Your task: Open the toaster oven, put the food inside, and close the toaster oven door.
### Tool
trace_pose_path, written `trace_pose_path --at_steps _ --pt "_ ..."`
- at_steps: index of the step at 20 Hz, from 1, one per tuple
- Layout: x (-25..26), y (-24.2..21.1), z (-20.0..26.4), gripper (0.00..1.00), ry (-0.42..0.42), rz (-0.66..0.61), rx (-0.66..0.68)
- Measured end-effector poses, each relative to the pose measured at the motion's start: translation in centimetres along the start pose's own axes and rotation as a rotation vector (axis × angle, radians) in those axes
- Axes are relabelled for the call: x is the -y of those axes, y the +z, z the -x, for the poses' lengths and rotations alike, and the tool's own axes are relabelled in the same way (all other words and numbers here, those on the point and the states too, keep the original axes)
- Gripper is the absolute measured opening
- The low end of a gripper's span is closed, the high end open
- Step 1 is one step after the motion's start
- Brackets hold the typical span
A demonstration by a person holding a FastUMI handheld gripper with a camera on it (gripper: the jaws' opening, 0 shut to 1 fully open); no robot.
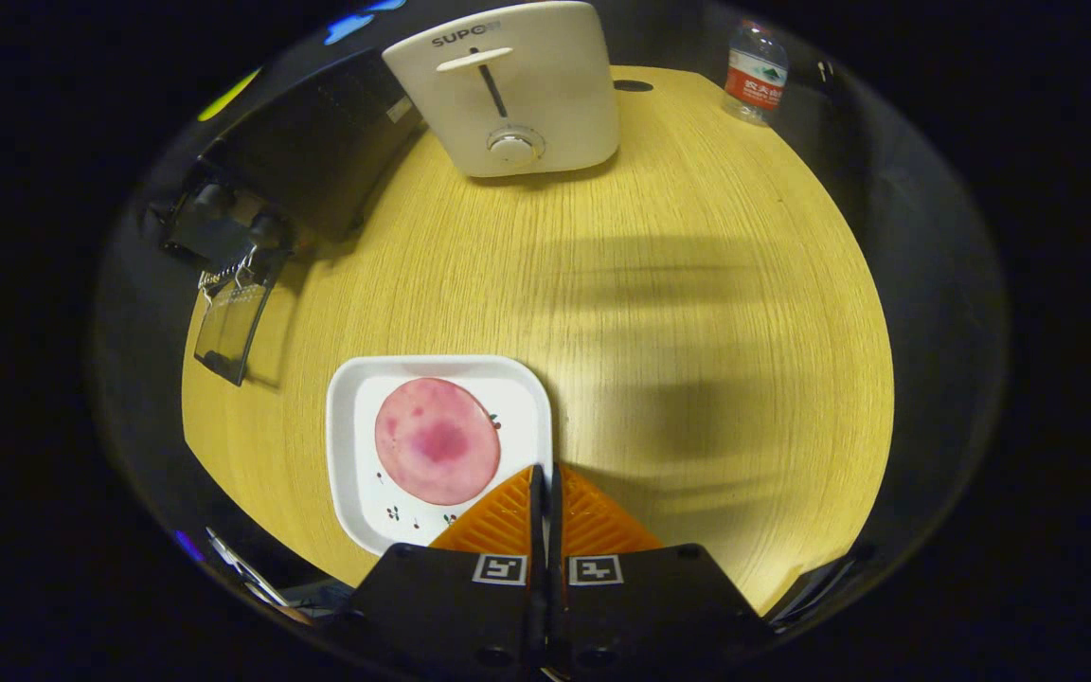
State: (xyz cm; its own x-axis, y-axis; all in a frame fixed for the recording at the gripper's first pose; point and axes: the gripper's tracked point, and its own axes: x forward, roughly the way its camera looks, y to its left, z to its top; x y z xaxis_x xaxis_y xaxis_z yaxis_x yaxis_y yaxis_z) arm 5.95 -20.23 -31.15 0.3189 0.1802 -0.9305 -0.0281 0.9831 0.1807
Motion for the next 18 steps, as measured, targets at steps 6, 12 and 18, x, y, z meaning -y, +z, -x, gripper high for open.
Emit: trace_pose_path --at_steps 6,12,18 --pt "-1.7 -1.7 2.2 0.02 0.109 -0.234 0.076" --pt "-4.0 -4.3 4.8 0.02 0.2 -0.388 0.167" --pt "-7.0 -6.6 7.1 0.02 0.304 -0.537 0.226"
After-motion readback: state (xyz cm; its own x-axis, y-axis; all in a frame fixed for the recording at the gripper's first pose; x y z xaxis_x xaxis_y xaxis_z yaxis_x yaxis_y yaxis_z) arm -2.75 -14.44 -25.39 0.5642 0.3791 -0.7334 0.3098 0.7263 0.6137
